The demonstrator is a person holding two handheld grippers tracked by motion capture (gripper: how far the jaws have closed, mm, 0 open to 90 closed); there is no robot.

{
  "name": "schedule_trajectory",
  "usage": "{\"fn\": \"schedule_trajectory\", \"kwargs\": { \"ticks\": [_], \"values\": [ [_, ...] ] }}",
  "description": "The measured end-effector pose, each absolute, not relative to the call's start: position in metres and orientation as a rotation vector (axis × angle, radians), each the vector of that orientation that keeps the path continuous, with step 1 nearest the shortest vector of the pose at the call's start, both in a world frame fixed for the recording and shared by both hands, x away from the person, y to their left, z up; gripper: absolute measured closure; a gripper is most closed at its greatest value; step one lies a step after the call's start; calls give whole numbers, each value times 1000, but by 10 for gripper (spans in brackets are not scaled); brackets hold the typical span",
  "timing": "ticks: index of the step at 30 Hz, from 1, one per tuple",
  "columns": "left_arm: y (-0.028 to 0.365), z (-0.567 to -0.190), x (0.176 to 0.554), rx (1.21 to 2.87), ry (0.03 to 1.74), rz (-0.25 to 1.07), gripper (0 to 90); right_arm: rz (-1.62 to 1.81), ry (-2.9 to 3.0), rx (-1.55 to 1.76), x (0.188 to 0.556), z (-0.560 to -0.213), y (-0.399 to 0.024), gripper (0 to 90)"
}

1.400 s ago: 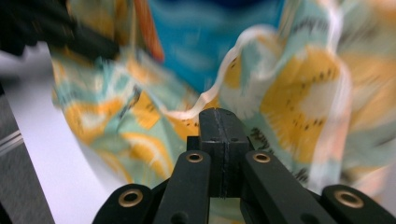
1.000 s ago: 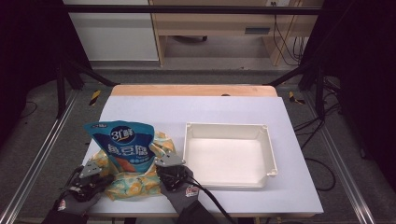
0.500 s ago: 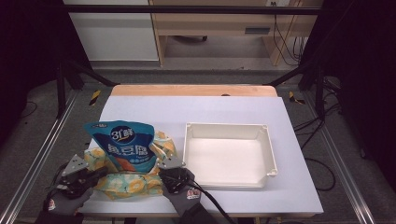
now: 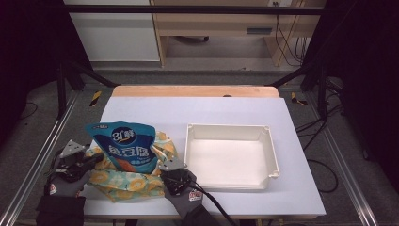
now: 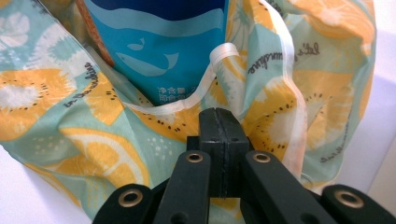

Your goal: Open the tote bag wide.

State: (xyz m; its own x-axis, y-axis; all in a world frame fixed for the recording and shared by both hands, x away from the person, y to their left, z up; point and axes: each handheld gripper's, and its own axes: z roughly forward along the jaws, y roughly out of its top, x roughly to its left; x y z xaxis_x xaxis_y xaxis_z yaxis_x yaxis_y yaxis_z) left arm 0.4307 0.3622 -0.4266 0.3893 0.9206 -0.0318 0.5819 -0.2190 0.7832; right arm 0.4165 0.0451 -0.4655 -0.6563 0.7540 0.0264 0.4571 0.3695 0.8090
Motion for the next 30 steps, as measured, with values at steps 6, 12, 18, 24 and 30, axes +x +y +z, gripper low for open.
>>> {"fn": "schedule_trajectory", "kwargs": {
  "ticks": [6,12,18,24,30],
  "values": [
    [365,-447,424,1923,1310,577,897,1208,2276,1050,415,-466,44,900],
    [360,-459,424,1954,1325,552,896,1232,2270,1021,410,-468,44,900],
    [358,-464,426,1992,1328,545,896,1218,2281,1009,407,-473,47,900],
    [355,-467,427,2016,1326,539,897,1205,2303,1027,407,-482,48,900],
    [354,-469,428,2033,1327,536,897,1176,2319,1045,408,-488,47,900]
  ]
}}
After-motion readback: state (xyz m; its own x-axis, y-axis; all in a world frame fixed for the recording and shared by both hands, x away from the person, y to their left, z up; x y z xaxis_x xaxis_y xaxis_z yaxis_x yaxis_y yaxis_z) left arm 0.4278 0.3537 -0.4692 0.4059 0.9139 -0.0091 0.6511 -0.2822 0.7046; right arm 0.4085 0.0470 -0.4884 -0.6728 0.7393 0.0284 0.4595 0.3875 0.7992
